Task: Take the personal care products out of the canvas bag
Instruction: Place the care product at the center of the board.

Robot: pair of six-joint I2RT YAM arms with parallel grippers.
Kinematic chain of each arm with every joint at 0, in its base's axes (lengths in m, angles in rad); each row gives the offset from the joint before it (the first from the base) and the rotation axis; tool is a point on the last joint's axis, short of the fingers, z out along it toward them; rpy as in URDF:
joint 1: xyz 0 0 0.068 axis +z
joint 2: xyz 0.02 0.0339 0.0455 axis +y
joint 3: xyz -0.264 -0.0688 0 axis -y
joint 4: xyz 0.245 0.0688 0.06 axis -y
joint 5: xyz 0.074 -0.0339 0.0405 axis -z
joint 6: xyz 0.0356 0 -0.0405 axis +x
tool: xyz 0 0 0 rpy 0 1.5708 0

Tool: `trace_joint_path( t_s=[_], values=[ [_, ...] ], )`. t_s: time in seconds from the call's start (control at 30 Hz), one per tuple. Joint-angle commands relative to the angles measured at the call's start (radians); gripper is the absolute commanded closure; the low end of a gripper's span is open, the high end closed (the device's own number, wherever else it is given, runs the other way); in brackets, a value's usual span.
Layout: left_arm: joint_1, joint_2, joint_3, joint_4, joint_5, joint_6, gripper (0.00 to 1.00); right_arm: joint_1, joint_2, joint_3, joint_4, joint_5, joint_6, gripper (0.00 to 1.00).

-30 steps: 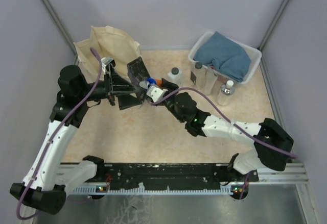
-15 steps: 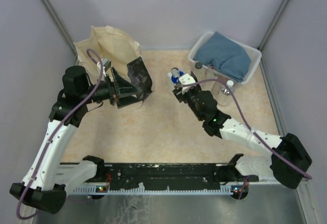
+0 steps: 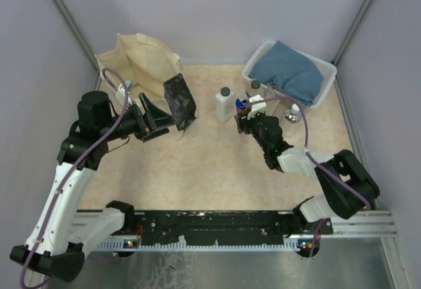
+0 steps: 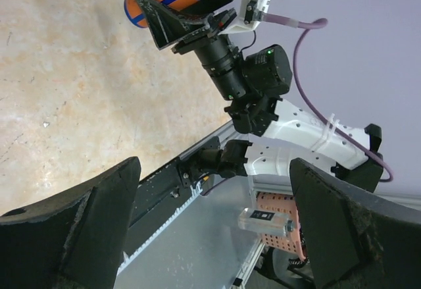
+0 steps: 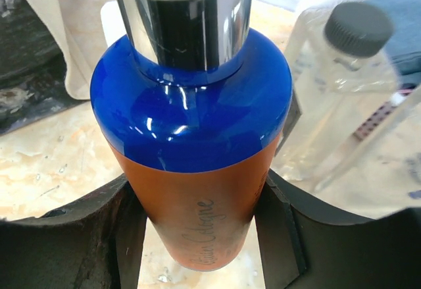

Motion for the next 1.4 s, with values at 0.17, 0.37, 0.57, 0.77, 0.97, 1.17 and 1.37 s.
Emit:
trace_joint_path(
  t_s=[0.17, 0.37, 0.57, 0.77, 0.97, 1.17, 1.37],
  values=[
    [-0.003, -0.054, -0.039, -0.031, -0.037, 0.036, 0.01, -0.034, 0.36, -0.048, 0.848, -0.062, 0.142, 1.0],
    [-0.002, -0.078, -0.054, -0.041, -0.047, 0.033, 0.01, -0.039, 0.554, -0.005, 1.043, -0.053, 0.169, 1.0],
    [-0.003, -0.084, -0.063, -0.043, -0.061, 0.036, 0.0, -0.042, 0.605, 0.043, 1.047, -0.074, 0.137, 1.0],
    [-0.003, -0.086, -0.108, -0.021, -0.067, 0.032, 0.01, -0.051, 0.643, 0.078, 1.047, -0.055, 0.084, 1.0],
    [-0.003, -0.084, -0.14, -0.004, -0.063, 0.029, 0.01, -0.062, 0.66, 0.089, 1.047, -0.056, 0.068, 0.95],
    [-0.003, -0.076, -0.161, 0.006, -0.052, 0.026, 0.0, -0.062, 0.651, 0.078, 1.047, -0.053, 0.06, 0.59],
    [-0.003, -0.072, -0.174, 0.012, -0.046, 0.025, 0.0, -0.062, 0.633, 0.055, 1.047, -0.042, 0.047, 0.12]
  ],
)
